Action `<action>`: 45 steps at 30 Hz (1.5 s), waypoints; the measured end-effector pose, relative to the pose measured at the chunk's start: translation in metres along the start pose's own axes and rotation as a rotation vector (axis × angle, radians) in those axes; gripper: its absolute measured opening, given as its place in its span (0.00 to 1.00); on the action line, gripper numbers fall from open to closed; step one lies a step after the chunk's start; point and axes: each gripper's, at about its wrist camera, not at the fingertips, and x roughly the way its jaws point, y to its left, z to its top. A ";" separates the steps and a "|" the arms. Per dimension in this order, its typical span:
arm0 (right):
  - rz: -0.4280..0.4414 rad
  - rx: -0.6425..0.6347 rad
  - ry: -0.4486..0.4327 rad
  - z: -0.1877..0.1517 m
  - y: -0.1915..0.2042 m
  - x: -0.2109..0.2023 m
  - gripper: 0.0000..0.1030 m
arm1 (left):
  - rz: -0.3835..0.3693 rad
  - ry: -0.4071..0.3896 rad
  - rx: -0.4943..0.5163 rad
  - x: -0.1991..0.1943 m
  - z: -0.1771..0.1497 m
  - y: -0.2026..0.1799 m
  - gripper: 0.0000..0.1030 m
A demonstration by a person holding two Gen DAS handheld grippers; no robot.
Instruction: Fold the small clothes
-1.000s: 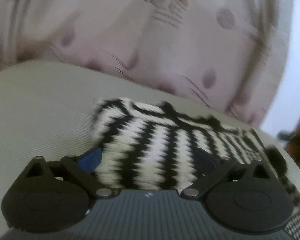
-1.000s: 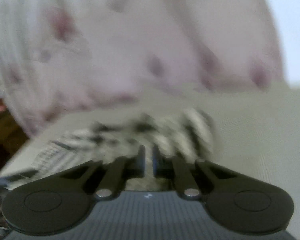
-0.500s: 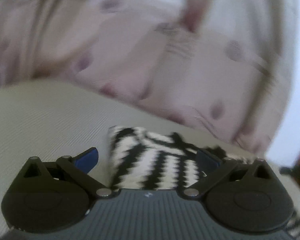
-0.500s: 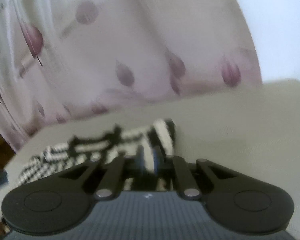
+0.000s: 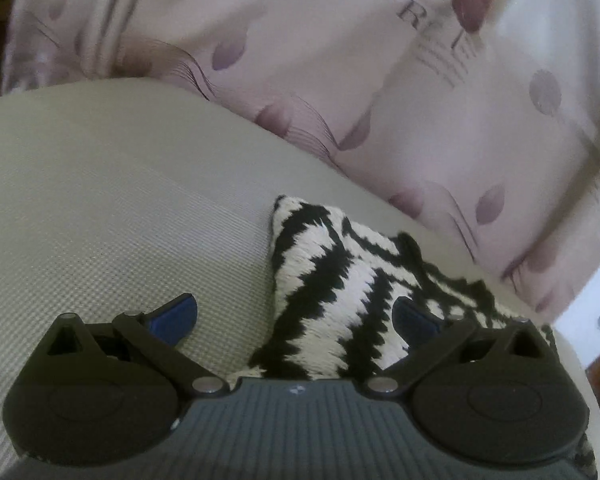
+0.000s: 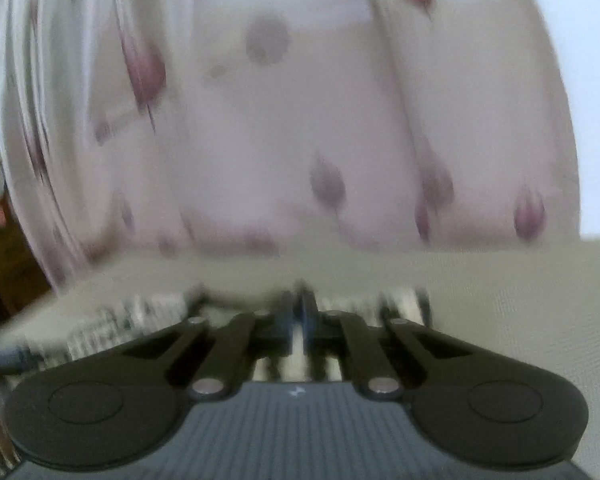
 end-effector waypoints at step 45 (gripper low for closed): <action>-0.192 0.014 0.219 -0.036 -0.044 0.042 0.37 | 0.005 -0.104 0.152 -0.024 0.010 -0.026 1.00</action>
